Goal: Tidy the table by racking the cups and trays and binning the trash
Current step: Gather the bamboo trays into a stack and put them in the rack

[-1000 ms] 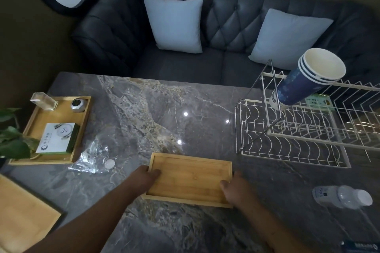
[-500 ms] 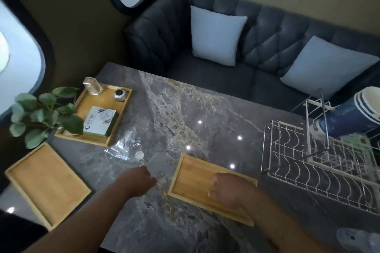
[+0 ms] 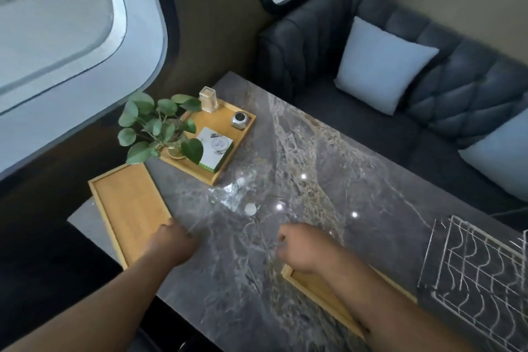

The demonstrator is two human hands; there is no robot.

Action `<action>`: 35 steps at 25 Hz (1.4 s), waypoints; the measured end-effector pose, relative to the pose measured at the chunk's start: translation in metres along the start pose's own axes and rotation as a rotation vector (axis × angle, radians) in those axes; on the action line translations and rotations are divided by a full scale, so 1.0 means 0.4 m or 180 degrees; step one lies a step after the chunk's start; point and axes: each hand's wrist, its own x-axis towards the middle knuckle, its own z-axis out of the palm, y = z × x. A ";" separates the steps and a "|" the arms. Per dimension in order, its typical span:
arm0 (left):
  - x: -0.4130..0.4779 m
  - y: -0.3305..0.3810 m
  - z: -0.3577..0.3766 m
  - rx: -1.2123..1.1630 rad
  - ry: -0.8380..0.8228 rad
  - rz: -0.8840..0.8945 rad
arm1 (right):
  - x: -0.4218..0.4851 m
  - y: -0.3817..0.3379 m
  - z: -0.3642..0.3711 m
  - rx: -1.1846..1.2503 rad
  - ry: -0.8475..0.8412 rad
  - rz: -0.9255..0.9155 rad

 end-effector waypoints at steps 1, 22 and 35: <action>0.003 -0.016 0.003 -0.0150 -0.0096 -0.0031 | 0.023 -0.034 0.005 -0.0073 -0.0019 -0.0086; 0.120 -0.268 -0.095 -0.0816 0.0596 -0.0734 | 0.280 -0.346 0.185 -0.1116 -0.0456 -0.0565; 0.115 -0.237 -0.091 -0.0494 0.0713 -0.0786 | 0.233 -0.299 0.181 0.1135 -0.0396 0.0635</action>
